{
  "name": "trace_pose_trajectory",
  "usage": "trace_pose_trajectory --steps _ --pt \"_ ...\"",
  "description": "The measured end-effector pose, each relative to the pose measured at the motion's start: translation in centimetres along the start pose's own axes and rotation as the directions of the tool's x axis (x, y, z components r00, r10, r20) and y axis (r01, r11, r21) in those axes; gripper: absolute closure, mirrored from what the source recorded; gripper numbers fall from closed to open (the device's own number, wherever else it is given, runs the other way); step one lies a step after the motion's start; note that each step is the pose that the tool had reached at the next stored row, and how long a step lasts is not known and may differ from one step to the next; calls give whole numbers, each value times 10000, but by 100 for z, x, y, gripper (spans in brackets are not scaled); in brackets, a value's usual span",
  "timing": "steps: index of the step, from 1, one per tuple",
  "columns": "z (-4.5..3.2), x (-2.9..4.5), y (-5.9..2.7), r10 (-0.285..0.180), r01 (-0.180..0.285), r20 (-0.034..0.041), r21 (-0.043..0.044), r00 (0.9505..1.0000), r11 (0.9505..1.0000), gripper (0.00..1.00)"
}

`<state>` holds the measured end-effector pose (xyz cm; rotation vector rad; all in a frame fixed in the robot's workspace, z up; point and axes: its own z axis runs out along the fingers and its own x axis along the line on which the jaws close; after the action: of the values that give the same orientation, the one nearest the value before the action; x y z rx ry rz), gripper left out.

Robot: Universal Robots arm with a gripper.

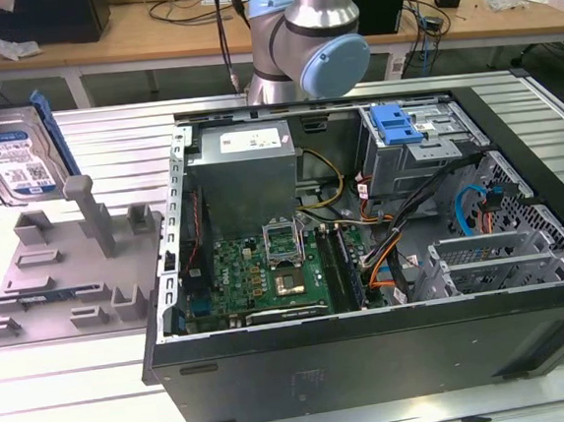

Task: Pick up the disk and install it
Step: 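Pick up the disk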

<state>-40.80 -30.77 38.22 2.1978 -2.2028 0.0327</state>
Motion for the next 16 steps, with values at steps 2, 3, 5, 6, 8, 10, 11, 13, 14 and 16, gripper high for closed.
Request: trace_pose_trajectory --steps 2,3,5,6,8,10,11,13,14,16 --pt "-70 2 0 1 -1 -2 1 10000 10000 64" --pt "-111 4 0 0 0 -2 1 10000 10000 64" --pt "-187 7 1 1 -1 -2 1 10000 10000 64" --pt "-229 8 1 1 -1 -2 1 10000 10000 64" --pt "-322 11 1 0 0 -2 0 10000 10000 64" --pt "-401 14 1 1 -1 -1 1 10000 10000 64" --pt "-451 16 1 1 -1 -2 0 10000 10000 64" --pt "-535 19 0 1 -1 -1 1 10000 10000 64" --pt "-571 20 0 1 -1 -1 1 10000 10000 64" --pt "-657 23 0 0 0 -2 1 10000 10000 64"
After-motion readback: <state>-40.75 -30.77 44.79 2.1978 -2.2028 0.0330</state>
